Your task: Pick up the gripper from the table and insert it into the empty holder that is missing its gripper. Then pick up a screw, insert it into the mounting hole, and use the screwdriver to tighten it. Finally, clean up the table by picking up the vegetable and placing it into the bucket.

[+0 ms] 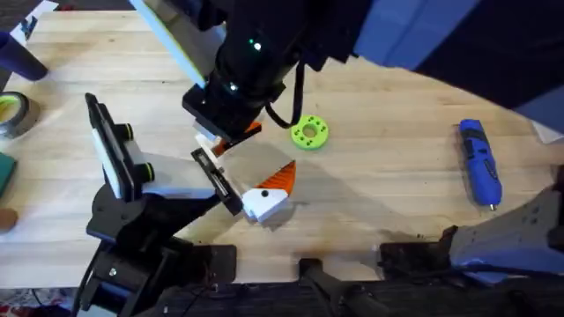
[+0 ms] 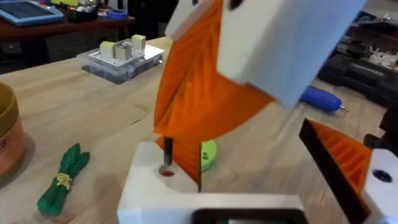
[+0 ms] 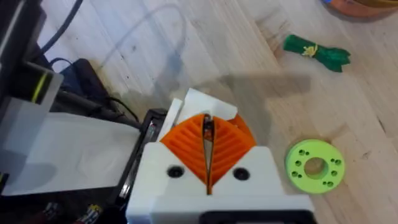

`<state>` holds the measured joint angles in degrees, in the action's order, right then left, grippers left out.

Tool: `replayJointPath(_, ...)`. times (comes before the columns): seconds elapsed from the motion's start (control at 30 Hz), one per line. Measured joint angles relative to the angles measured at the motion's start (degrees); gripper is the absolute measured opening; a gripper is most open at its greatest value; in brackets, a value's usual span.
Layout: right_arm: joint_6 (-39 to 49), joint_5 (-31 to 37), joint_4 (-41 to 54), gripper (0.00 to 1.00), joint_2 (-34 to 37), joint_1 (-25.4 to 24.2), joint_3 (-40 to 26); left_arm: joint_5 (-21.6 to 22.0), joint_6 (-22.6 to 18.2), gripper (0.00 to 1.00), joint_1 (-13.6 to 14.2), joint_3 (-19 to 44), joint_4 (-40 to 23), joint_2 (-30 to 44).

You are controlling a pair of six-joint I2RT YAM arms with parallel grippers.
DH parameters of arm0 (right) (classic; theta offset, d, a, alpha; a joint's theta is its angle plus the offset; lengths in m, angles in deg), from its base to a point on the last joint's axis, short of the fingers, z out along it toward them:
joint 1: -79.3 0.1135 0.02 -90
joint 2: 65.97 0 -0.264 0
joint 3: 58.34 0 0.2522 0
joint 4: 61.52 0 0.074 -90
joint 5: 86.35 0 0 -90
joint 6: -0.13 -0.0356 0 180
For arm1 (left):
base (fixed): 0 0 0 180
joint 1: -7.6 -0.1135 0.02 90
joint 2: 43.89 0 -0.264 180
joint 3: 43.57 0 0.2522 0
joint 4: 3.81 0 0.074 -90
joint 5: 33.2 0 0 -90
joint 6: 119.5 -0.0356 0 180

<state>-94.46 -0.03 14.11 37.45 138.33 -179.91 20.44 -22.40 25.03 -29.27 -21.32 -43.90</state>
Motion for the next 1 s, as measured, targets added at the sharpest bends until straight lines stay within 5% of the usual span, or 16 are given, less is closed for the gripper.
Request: replayJointPath(1.0, 0.4, 0.0, 0.4, 0.006, 2.0, 0.0, 0.0, 0.0, 0.0, 0.990, 0.0, 0.0, 0.0, 0.0)
